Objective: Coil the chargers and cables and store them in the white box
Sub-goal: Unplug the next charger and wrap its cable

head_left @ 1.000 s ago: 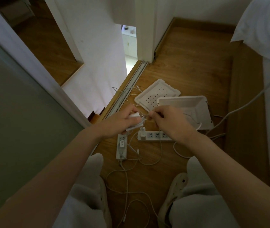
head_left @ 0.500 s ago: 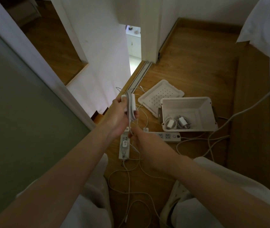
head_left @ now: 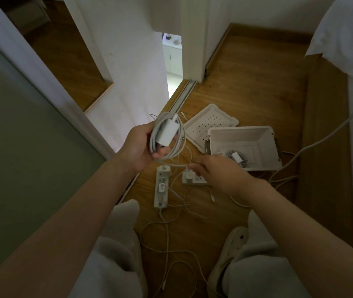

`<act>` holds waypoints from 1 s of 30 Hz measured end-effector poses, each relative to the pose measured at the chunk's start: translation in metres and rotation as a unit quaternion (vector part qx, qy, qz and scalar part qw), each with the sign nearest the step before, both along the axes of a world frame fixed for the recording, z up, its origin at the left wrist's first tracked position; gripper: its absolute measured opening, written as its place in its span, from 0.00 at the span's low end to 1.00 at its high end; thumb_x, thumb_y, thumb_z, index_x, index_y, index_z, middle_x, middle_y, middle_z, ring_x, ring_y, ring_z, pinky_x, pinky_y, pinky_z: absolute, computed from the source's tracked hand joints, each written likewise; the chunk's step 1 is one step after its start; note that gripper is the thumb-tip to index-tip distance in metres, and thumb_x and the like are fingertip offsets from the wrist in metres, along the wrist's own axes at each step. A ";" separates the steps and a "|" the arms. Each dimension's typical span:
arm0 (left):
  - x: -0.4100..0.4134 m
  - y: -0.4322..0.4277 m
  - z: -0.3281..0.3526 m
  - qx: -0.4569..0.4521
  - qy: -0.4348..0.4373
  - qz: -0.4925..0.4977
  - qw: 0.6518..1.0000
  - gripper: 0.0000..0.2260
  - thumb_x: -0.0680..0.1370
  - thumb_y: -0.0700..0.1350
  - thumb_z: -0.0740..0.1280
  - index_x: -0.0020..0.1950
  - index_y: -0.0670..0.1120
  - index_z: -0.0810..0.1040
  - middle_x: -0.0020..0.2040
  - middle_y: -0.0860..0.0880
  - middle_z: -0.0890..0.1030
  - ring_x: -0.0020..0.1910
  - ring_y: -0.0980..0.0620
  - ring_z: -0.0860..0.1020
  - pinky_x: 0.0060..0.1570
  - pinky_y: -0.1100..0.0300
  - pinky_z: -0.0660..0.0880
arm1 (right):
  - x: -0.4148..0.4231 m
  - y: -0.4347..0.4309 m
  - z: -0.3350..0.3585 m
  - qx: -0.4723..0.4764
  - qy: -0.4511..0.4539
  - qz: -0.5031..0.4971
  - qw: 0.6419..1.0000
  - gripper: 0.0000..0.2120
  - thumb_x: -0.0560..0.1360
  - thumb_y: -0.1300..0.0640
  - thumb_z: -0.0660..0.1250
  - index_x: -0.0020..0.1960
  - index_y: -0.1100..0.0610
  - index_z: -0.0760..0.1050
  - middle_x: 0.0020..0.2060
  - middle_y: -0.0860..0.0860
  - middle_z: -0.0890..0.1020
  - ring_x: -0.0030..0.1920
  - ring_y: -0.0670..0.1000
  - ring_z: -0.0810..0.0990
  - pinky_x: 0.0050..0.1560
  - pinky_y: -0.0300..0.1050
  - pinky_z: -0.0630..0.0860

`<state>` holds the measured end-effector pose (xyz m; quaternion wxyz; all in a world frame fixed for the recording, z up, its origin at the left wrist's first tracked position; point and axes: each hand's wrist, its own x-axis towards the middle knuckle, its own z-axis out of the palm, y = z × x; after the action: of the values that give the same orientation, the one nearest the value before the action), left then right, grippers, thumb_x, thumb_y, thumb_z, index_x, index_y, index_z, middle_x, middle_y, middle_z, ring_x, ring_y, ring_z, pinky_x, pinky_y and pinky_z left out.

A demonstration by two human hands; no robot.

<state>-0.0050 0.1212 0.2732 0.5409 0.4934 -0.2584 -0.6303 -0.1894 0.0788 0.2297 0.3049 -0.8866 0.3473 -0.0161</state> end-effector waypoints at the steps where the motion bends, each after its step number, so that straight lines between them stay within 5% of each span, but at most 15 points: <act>1: 0.003 0.002 -0.001 -0.007 -0.084 -0.030 0.996 0.17 0.82 0.46 0.52 0.48 0.43 0.79 0.34 0.44 0.77 0.23 0.53 0.69 0.19 0.66 0.62 | -0.003 -0.004 0.001 0.007 0.002 -0.010 1.000 0.16 0.80 0.47 0.53 0.47 0.55 0.75 0.36 0.50 0.78 0.34 0.47 0.75 0.38 0.42 0.74; 5: 0.012 0.006 -0.008 -0.004 -0.360 -0.171 0.917 0.16 0.82 0.49 0.53 0.53 0.44 0.78 0.42 0.39 0.77 0.33 0.46 0.74 0.26 0.63 0.68 | -0.013 -0.018 0.006 0.010 -0.002 -0.045 0.999 0.15 0.80 0.48 0.55 0.38 0.51 0.71 0.31 0.45 0.74 0.30 0.45 0.72 0.33 0.39 0.68; 11: 0.019 0.008 -0.027 -0.007 -0.542 -0.234 0.807 0.13 0.82 0.48 0.53 0.53 0.45 0.75 0.42 0.47 0.77 0.34 0.53 0.75 0.30 0.60 0.72 | -0.016 -0.024 0.014 -0.049 -0.006 -0.101 0.994 0.17 0.79 0.45 0.55 0.42 0.54 0.77 0.32 0.50 0.79 0.29 0.48 0.76 0.30 0.39 0.71; 15: 0.019 0.004 -0.035 -0.016 -0.620 -0.191 0.761 0.12 0.83 0.49 0.50 0.54 0.47 0.71 0.40 0.50 0.75 0.33 0.57 0.73 0.31 0.63 0.70 | -0.010 -0.013 0.024 -0.100 -0.017 -0.095 0.990 0.17 0.80 0.47 0.53 0.42 0.53 0.76 0.29 0.46 0.76 0.30 0.45 0.75 0.28 0.35 0.66; 19: 0.010 0.000 -0.042 -0.007 -0.670 -0.141 0.728 0.10 0.83 0.49 0.49 0.54 0.48 0.68 0.42 0.51 0.75 0.38 0.54 0.74 0.38 0.56 0.74 | 0.007 0.010 0.022 -0.069 -0.042 -0.061 0.995 0.15 0.81 0.50 0.52 0.49 0.53 0.76 0.29 0.43 0.72 0.28 0.40 0.69 0.29 0.34 0.62; 24: -0.001 -0.006 -0.044 -0.008 -0.679 -0.026 0.733 0.10 0.83 0.50 0.49 0.57 0.48 0.67 0.45 0.53 0.71 0.37 0.59 0.72 0.36 0.63 0.70 | 0.023 0.035 0.016 -0.011 -0.090 -0.056 0.994 0.14 0.82 0.54 0.50 0.60 0.54 0.71 0.35 0.47 0.75 0.31 0.44 0.72 0.31 0.36 0.67; 30: -0.015 -0.015 -0.035 0.030 -0.440 0.068 0.895 0.05 0.83 0.49 0.49 0.57 0.50 0.61 0.43 0.53 0.71 0.36 0.55 0.76 0.27 0.71 0.74 | 0.032 0.047 0.008 -0.009 -0.115 -0.036 0.993 0.17 0.82 0.59 0.52 0.70 0.52 0.61 0.41 0.50 0.77 0.37 0.49 0.75 0.35 0.43 0.72</act>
<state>-0.0204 0.1066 0.2380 0.3979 0.7528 -0.4171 -0.3179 -0.1576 0.1258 0.2377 0.3340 -0.8684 0.3416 -0.1324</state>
